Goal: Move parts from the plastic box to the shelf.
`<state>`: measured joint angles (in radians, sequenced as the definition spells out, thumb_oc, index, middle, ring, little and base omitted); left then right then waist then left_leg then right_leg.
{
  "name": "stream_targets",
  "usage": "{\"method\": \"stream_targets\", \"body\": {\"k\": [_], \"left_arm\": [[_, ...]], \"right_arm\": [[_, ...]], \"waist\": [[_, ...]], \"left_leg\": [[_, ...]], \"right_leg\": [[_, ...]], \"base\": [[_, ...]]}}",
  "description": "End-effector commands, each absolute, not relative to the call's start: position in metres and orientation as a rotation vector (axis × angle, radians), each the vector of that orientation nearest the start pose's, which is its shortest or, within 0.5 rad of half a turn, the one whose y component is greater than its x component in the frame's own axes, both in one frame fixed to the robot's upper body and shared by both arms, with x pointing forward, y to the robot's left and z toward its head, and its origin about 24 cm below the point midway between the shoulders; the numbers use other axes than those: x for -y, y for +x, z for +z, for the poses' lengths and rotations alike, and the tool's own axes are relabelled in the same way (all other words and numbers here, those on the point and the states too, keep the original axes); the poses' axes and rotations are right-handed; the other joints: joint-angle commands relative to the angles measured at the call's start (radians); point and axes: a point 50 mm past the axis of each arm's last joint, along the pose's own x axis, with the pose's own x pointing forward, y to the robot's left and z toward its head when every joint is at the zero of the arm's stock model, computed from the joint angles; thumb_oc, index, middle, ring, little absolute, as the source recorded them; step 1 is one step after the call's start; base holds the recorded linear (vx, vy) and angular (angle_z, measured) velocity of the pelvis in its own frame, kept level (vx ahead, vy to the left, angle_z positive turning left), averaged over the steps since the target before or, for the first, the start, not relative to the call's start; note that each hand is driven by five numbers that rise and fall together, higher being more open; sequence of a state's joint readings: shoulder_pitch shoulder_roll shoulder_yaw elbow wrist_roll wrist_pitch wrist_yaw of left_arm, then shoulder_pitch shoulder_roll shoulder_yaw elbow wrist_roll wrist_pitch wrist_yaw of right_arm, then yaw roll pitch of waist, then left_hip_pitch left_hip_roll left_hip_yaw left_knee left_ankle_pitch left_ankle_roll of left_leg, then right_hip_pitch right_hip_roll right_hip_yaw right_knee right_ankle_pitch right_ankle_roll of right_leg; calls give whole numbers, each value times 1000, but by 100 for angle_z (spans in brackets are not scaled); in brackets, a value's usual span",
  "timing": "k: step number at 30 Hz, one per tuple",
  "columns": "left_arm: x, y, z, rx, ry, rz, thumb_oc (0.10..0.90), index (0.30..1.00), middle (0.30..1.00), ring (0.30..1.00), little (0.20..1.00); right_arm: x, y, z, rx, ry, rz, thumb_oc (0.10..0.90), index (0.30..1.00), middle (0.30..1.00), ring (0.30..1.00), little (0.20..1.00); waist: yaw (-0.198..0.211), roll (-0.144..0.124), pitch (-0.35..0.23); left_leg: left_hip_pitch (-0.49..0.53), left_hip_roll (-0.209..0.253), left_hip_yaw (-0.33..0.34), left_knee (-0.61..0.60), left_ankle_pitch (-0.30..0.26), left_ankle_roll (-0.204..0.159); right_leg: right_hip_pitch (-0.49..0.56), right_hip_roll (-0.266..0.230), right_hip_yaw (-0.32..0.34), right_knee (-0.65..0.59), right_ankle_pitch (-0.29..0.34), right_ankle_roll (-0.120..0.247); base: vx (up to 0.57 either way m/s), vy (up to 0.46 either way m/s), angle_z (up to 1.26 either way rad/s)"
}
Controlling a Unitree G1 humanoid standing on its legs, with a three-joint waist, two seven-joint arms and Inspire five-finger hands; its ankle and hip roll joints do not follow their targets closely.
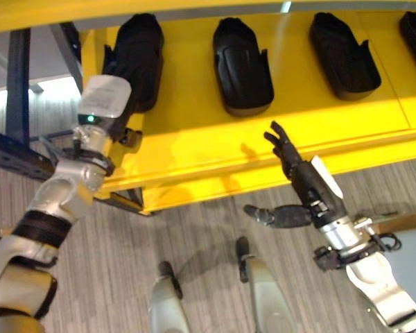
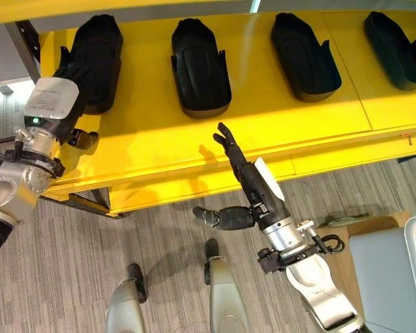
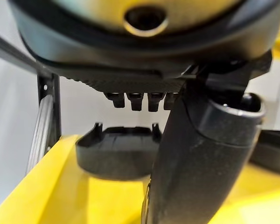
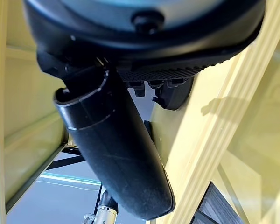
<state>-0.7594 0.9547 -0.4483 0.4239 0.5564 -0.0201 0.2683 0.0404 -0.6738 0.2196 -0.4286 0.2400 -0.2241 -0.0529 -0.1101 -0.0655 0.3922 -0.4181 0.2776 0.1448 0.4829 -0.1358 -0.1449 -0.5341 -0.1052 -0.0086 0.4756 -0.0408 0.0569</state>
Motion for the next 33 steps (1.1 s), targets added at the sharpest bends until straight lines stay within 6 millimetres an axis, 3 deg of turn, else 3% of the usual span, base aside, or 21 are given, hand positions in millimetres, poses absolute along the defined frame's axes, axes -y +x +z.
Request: {"method": "stream_targets", "body": {"k": [1, 10, 17, 21, 26, 33], "left_arm": [[-249, 355, 272, 573, 1572, 350, 900, 1000, 1000, 1000, 1000], [-249, 368, 264, 503, 1582, 329, 900, 1000, 1000, 1000, 1000], [-256, 380, 245, 361, 1589, 305, 900, 1000, 1000, 1000, 1000], [-257, 381, 241, 325, 1572, 271, 900, 1000, 1000, 1000, 1000], [-277, 378, 226, 198, 1492, 241, 900, 1000, 1000, 1000, 1000], [-283, 372, 214, 157, 1502, 204, 900, 1000, 1000, 1000, 1000]], "right_arm": [[159, 201, 194, 767, -238, 398, 900, 1000, 1000, 1000, 1000], [159, 199, 193, 765, -238, 404, 900, 1000, 1000, 1000, 1000], [160, 197, 192, 757, -245, 412, 900, 1000, 1000, 1000, 1000], [161, 197, 191, 752, -242, 402, 900, 1000, 1000, 1000, 1000], [162, 197, 187, 727, -222, 402, 900, 1000, 1000, 1000, 1000], [162, 196, 185, 719, -217, 403, 900, 1000, 1000, 1000, 1000]], "waist": [[-21, 0, -53], [-30, -7, -45], [-36, -14, -42], [-35, -13, -41], [-32, -11, -38], [-25, -10, -33]], "left_leg": [[11, -33, 3, -1, 7, 67], [2, -34, 3, 7, 9, 69], [-2, -35, 2, 8, 9, 68], [-1, -37, 2, 6, 9, 69], [1, -39, 3, 7, 10, 69], [3, -39, -1, 7, 11, 68]], "right_leg": [[37, 20, 17, 62, -56, -7], [31, 17, 15, 65, -52, -5], [30, 15, 17, 63, -48, -2], [29, 14, 15, 63, -47, -2], [34, 13, 15, 63, -47, -2], [37, 11, 11, 63, -48, -3]], "base": [[0, 0, 0], [0, 0, 0], [1, 1, 1], [0, 0, 0], [0, 0, 0], [0, 0, 0]]}}
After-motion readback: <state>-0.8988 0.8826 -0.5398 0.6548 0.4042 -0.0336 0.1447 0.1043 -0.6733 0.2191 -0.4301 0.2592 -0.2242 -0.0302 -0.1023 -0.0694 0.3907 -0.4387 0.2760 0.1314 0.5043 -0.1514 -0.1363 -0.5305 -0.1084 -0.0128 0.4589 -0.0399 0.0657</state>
